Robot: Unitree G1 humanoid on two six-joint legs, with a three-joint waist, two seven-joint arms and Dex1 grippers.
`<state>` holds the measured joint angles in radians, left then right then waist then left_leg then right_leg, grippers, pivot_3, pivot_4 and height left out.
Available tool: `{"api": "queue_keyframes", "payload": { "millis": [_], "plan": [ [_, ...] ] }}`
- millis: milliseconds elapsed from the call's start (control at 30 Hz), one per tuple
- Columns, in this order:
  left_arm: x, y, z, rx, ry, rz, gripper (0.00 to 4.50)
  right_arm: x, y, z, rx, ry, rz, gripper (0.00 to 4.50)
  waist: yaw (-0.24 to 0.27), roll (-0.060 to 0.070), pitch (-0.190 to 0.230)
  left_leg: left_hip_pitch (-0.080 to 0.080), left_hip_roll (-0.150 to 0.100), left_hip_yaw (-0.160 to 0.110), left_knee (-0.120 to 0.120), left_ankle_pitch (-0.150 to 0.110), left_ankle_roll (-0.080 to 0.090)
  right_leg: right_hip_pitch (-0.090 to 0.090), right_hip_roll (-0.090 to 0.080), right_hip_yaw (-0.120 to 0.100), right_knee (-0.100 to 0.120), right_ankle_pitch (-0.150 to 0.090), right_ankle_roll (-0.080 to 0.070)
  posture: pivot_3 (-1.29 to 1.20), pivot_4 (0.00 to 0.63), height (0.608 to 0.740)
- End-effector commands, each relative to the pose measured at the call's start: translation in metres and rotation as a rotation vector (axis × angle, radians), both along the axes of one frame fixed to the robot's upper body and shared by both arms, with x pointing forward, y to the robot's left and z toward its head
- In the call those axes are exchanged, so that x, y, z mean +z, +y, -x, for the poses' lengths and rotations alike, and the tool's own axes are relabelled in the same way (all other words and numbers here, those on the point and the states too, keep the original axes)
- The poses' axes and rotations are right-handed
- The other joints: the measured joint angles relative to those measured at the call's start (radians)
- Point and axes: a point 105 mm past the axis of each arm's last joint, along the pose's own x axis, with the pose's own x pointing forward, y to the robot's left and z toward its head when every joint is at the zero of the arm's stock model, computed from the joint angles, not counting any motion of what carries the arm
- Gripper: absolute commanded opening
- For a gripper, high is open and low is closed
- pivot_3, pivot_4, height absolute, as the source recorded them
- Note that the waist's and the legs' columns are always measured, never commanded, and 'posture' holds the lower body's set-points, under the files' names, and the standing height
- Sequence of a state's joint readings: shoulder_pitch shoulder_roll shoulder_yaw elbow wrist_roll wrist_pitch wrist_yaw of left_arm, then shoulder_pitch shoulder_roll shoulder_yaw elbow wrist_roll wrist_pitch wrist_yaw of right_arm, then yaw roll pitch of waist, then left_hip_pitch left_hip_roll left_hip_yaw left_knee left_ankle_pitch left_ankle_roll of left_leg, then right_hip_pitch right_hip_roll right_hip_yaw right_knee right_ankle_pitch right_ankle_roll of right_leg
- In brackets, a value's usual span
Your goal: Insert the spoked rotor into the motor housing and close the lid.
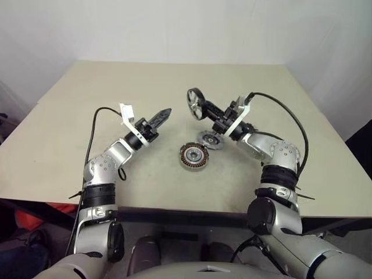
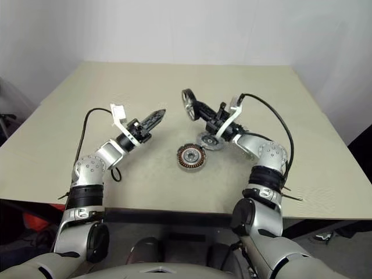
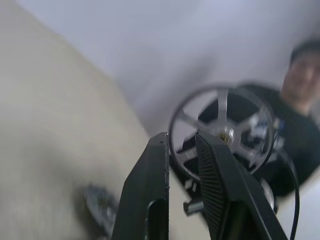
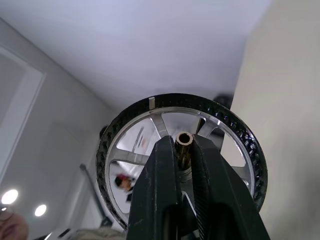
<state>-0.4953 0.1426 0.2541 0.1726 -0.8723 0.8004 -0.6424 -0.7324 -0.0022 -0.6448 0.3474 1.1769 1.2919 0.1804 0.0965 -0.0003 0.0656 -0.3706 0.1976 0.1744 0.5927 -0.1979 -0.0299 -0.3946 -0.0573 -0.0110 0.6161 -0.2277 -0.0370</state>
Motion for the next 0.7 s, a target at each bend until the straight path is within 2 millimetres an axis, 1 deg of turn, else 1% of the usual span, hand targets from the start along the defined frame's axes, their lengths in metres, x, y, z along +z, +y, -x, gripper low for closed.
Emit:
{"api": "queue_keyframes", "payload": {
  "millis": [33, 100, 200, 400, 700],
  "plan": [
    [-0.003, -0.016, 0.013, -0.075, -0.120, -0.201, 0.88, -0.003, 0.010, 0.003, 0.031, 0.057, 0.011, 0.01, 0.001, 0.000, 0.000, 0.000, 0.000, 0.000, -0.001, 0.000, -0.001, 0.000, 0.000, 0.000, 0.000, 0.000, 0.000, 0.00, 0.000, 0.740],
    [-0.011, -0.019, 0.017, -0.088, -0.167, -0.321, 0.88, -0.012, 0.015, 0.002, 0.036, 0.119, 0.004, 0.01, 0.001, 0.000, 0.000, 0.000, -0.001, 0.000, -0.004, 0.002, -0.003, -0.001, 0.000, 0.000, -0.001, 0.000, 0.001, 0.00, 0.000, 0.740],
    [-0.017, -0.018, 0.014, -0.065, -0.212, -0.419, 0.88, -0.023, 0.019, -0.003, 0.022, 0.205, 0.010, 0.01, 0.002, 0.000, 0.000, 0.000, -0.003, 0.000, -0.012, 0.005, -0.009, -0.003, -0.001, 0.000, -0.004, 0.001, 0.003, 0.00, 0.000, 0.740],
    [-0.016, -0.012, 0.008, 0.011, -0.261, -0.458, 0.88, -0.032, 0.024, -0.005, 0.020, 0.266, 0.044, 0.01, 0.002, 0.000, 0.000, -0.003, -0.003, 0.000, -0.015, 0.006, -0.011, -0.006, -0.001, -0.002, -0.004, 0.002, 0.005, 0.00, 0.000, 0.740],
    [-0.011, -0.003, 0.012, 0.056, -0.340, -0.482, 0.88, -0.036, 0.021, -0.012, -0.009, 0.272, 0.094, 0.01, 0.003, 0.000, 0.000, -0.004, -0.003, 0.000, -0.014, 0.006, -0.011, -0.005, -0.001, -0.005, -0.003, 0.002, 0.005, 0.00, 0.000, 0.740]
  ]
}}
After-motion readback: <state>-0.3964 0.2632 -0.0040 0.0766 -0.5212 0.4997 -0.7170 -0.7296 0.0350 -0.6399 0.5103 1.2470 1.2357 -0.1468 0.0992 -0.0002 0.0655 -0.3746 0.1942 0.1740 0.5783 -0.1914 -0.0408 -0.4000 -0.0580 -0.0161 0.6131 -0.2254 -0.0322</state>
